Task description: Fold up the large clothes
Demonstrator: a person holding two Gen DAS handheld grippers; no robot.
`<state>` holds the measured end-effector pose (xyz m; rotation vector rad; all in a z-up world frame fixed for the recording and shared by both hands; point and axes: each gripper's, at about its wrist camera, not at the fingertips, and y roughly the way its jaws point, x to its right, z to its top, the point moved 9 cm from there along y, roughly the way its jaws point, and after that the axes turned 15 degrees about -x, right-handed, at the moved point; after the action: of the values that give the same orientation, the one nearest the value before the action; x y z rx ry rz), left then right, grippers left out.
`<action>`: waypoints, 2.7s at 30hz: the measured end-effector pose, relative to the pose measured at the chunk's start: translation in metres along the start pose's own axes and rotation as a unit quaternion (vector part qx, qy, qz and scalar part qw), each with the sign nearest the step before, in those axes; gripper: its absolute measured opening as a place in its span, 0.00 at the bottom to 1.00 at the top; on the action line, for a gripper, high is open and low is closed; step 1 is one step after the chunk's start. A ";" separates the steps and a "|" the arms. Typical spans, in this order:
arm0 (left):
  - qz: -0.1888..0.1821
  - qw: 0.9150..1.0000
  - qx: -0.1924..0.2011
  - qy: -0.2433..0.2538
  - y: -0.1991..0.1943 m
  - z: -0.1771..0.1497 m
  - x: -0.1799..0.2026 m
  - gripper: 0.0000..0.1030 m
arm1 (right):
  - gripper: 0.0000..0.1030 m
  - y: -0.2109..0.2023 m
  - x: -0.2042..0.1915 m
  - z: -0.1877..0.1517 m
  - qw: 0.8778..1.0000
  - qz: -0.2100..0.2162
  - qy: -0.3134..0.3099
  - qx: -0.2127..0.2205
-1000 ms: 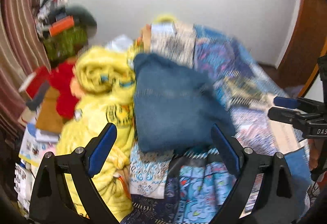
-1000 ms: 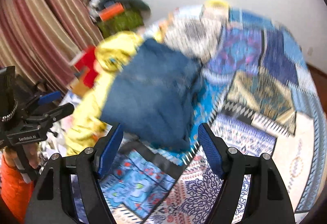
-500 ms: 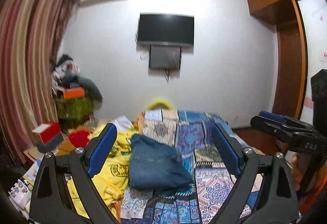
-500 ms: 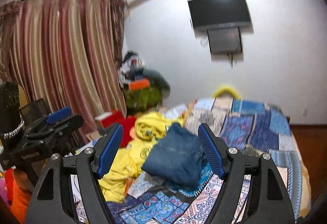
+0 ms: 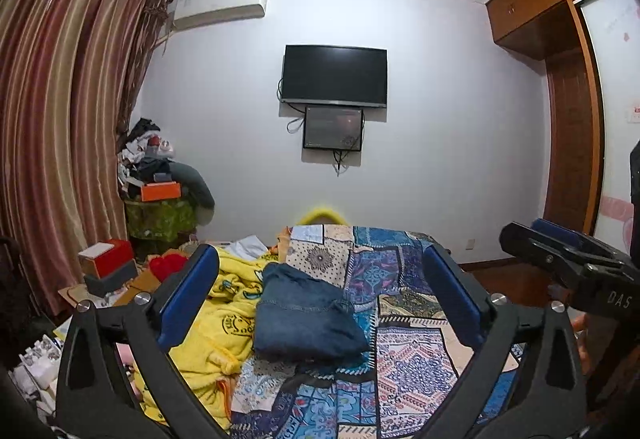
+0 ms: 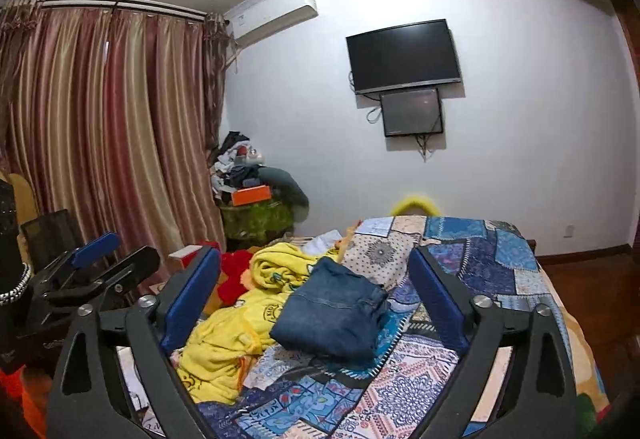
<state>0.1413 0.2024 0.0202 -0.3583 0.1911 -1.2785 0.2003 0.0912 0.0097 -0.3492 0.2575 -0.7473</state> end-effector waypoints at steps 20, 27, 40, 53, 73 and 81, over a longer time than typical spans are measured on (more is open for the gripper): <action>0.016 1.000 -0.017 -0.012 0.007 -0.014 -0.004 0.99 | 1.00 0.000 0.002 -0.015 1.000 -0.023 -0.004 -0.015; 0.017 0.999 -0.025 -0.011 0.012 -0.018 -0.003 0.99 | 1.00 0.000 0.005 -0.015 0.999 -0.029 0.000 -0.021; 0.018 0.999 -0.026 -0.009 0.016 -0.016 0.000 1.00 | 1.00 -0.002 0.006 -0.015 0.999 -0.037 0.000 -0.024; 0.017 1.000 -0.025 -0.001 0.017 -0.017 0.008 1.00 | 1.00 -0.003 0.010 -0.019 0.999 -0.039 0.006 -0.028; -0.006 0.999 -0.037 0.017 0.023 -0.018 0.024 1.00 | 1.00 -0.006 0.018 -0.019 0.999 -0.038 0.023 -0.026; -0.013 0.999 -0.033 0.010 0.020 -0.020 0.022 1.00 | 1.00 -0.006 0.018 -0.019 0.999 -0.033 0.026 -0.027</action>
<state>0.1589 0.1831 -0.0040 -0.4064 0.2472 -1.3031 0.2029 0.0707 -0.0073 -0.3903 0.3168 -0.8164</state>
